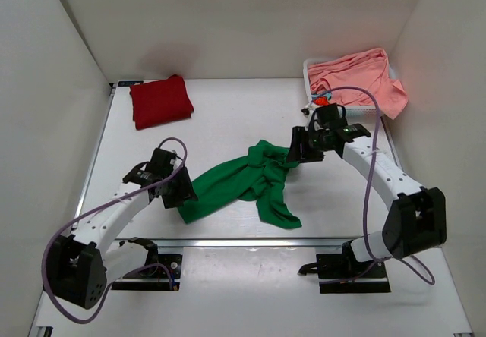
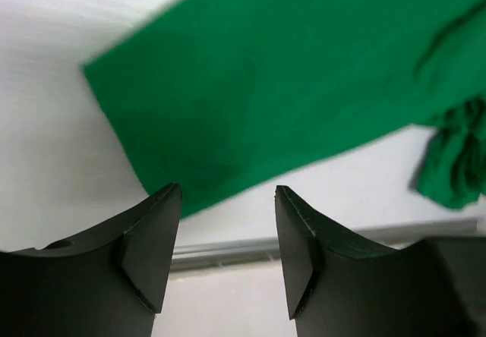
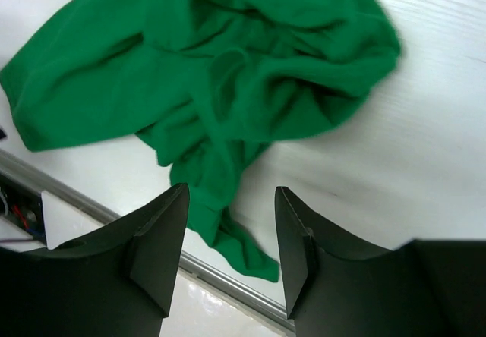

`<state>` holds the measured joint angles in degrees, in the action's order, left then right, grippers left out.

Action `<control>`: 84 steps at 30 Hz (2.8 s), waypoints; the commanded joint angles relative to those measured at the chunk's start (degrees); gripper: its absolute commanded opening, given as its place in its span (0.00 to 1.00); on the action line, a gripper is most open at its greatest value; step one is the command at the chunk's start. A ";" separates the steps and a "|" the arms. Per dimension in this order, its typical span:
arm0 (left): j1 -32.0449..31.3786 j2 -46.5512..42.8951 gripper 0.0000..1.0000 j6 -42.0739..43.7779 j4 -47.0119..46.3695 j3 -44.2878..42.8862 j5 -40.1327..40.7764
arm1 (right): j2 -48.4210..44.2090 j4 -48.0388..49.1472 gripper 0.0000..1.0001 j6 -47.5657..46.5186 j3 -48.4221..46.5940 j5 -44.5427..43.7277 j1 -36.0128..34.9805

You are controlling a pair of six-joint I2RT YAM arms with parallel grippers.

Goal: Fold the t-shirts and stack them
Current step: Flatten out the tshirt

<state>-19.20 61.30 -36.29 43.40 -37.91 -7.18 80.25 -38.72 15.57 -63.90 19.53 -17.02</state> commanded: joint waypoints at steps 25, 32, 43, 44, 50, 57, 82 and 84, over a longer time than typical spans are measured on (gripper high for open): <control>8.65 17.45 0.18 -2.37 -13.42 -1.99 5.44 | 38.49 0.67 0.21 -1.77 -28.83 -6.09 -15.33; 10.32 19.82 0.00 -0.10 -6.85 -19.43 7.79 | 33.06 -6.62 0.00 -2.48 -40.21 -6.44 -10.43; 22.00 30.47 0.00 0.79 6.78 -81.27 10.08 | 20.31 7.67 0.00 9.13 -58.40 24.58 18.41; 23.49 28.55 0.00 0.44 6.88 -79.18 9.91 | 17.34 10.04 0.00 8.86 -53.66 25.90 19.99; 21.49 19.67 0.00 0.26 5.31 -53.36 7.53 | 6.08 7.43 0.00 5.08 -30.97 23.72 17.55; 22.10 14.21 0.44 -0.63 6.17 -25.22 8.83 | -12.81 3.84 0.10 5.70 6.57 18.10 9.55; 19.99 24.20 0.67 -1.24 3.01 -6.47 10.08 | -7.74 -3.02 0.59 0.60 22.05 -14.26 10.42; 17.28 27.55 0.67 -1.50 2.57 -9.63 11.30 | -7.04 -2.94 0.58 0.69 23.28 -13.46 9.99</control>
<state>0.56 86.15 -37.30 49.36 -44.62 3.40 72.14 -40.95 15.68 -42.61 7.14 -6.42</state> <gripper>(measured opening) 0.667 0.587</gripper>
